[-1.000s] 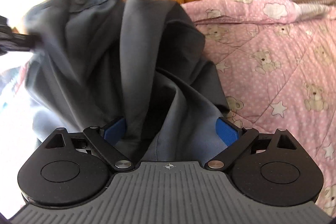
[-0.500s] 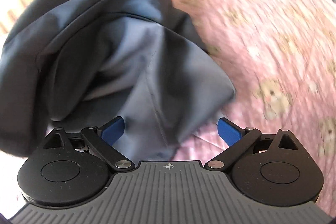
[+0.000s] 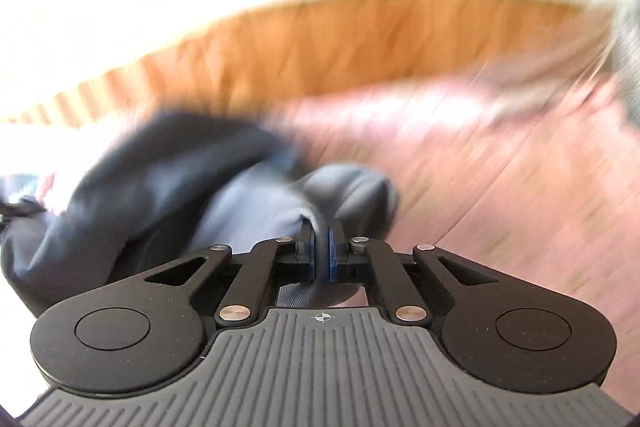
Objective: Fold clothes
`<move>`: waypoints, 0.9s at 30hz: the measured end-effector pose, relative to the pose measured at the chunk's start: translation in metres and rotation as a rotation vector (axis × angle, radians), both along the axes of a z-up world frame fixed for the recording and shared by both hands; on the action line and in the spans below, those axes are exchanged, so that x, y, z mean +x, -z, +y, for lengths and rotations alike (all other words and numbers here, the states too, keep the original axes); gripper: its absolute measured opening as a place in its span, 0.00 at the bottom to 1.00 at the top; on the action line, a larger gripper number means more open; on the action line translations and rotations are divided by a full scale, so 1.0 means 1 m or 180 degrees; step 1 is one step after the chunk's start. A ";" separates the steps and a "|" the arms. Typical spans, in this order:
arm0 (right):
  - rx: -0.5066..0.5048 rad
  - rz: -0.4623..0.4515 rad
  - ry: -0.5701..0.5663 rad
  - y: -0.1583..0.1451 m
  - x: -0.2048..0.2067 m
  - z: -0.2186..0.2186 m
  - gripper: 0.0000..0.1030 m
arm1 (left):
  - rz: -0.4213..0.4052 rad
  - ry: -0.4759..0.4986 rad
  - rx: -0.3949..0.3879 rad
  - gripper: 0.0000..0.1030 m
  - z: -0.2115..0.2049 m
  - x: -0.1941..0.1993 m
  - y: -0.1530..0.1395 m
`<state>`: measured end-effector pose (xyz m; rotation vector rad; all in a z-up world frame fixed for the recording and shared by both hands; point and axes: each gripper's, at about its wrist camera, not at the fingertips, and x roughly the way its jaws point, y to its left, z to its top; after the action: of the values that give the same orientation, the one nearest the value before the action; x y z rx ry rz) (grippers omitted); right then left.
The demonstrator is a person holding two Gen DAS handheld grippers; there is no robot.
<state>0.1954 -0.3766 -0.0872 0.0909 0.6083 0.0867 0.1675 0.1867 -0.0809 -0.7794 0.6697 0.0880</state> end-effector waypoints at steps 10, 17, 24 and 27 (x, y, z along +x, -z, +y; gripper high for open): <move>-0.0590 0.0867 0.0664 0.034 -0.028 -0.131 0.06 | 0.0652 -0.0218 0.0849 0.03 0.033 -0.105 -0.007; -0.0392 0.1295 0.0839 0.085 -0.082 -0.099 0.36 | 0.1443 -0.0095 0.0714 0.16 0.041 -0.194 0.065; 0.0362 0.0713 0.0199 0.029 -0.006 -0.040 0.87 | 0.1088 -0.0061 0.0965 0.51 0.039 -0.203 0.003; 0.1010 0.1177 -0.0154 0.080 0.062 -0.006 0.89 | 0.1018 -0.0109 0.1051 0.57 0.027 -0.185 -0.013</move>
<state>0.2574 -0.3825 -0.1672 0.4062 0.9631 0.2163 -0.0173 0.2137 -0.0679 -0.4607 0.9172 0.3515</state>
